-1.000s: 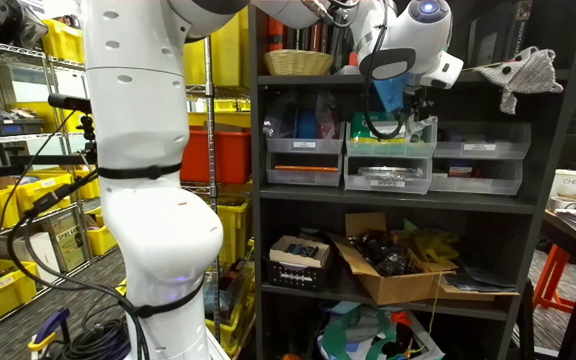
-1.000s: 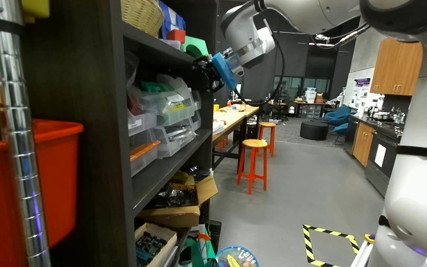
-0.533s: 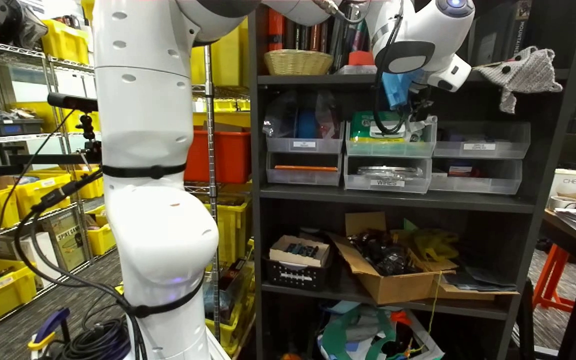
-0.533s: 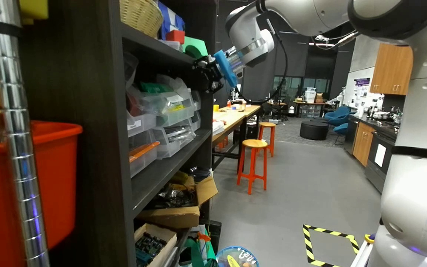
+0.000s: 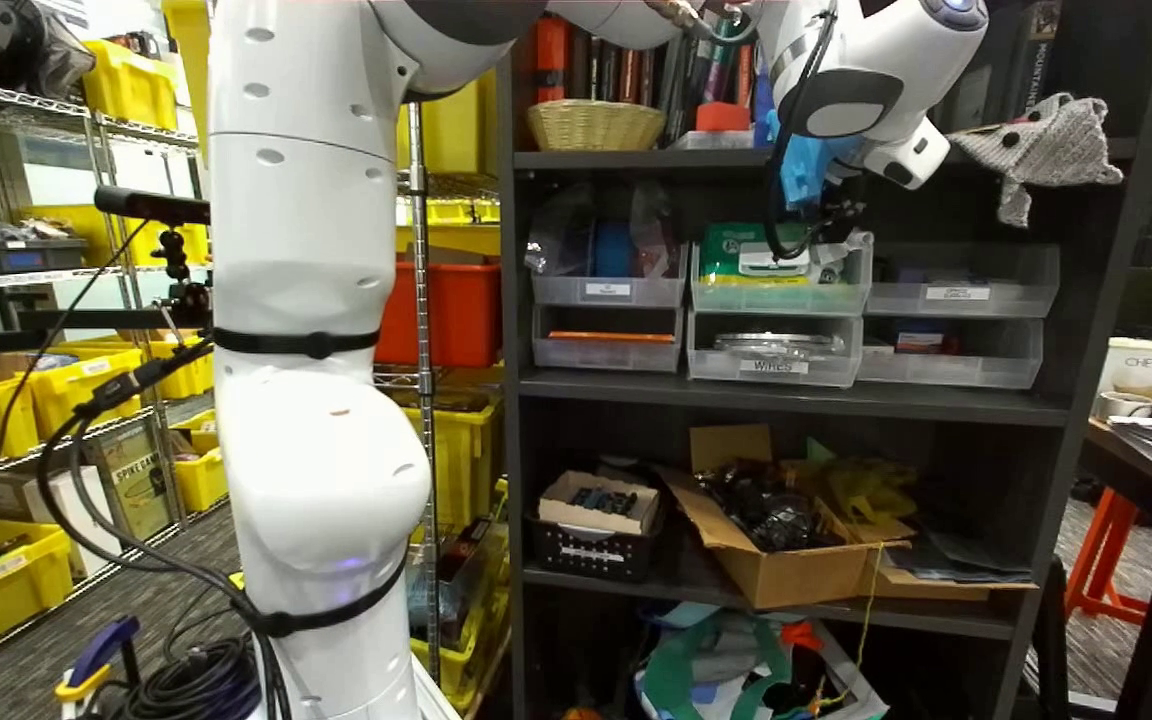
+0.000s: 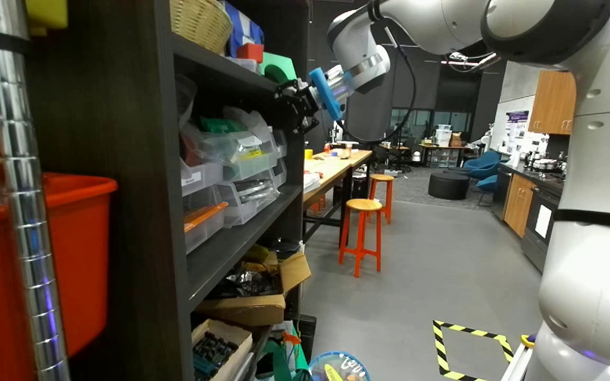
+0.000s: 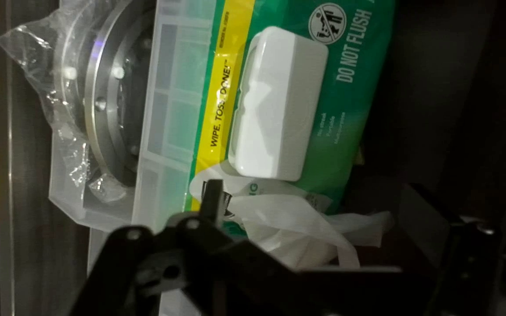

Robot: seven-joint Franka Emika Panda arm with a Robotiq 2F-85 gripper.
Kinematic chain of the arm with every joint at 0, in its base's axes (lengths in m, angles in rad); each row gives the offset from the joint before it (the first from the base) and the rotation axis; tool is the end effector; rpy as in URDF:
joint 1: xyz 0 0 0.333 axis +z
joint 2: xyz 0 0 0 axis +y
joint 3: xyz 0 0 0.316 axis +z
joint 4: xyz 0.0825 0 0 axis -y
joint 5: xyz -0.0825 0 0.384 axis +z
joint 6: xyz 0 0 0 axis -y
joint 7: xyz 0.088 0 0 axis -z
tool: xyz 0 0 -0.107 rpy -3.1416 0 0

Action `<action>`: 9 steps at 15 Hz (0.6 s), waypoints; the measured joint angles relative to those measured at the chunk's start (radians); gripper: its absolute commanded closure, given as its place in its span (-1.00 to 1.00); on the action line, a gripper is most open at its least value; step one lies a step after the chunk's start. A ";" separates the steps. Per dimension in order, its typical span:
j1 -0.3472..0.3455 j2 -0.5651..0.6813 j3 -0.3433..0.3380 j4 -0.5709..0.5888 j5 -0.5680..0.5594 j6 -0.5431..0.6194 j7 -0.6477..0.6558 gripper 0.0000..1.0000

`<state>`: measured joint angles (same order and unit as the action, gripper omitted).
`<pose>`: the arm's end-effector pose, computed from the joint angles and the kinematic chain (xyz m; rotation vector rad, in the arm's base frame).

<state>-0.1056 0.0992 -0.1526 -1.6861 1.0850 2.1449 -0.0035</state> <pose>0.6203 -0.1209 0.5910 -2.0169 0.7491 -0.5325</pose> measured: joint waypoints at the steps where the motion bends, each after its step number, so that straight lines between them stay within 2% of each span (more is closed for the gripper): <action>1: -0.004 0.004 0.000 0.007 0.000 -0.016 0.006 -1.00; 9: -0.019 0.018 0.000 0.021 -0.010 -0.093 0.036 -1.00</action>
<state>-0.1248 0.1173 -0.1526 -1.6651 1.0749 2.0522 0.0321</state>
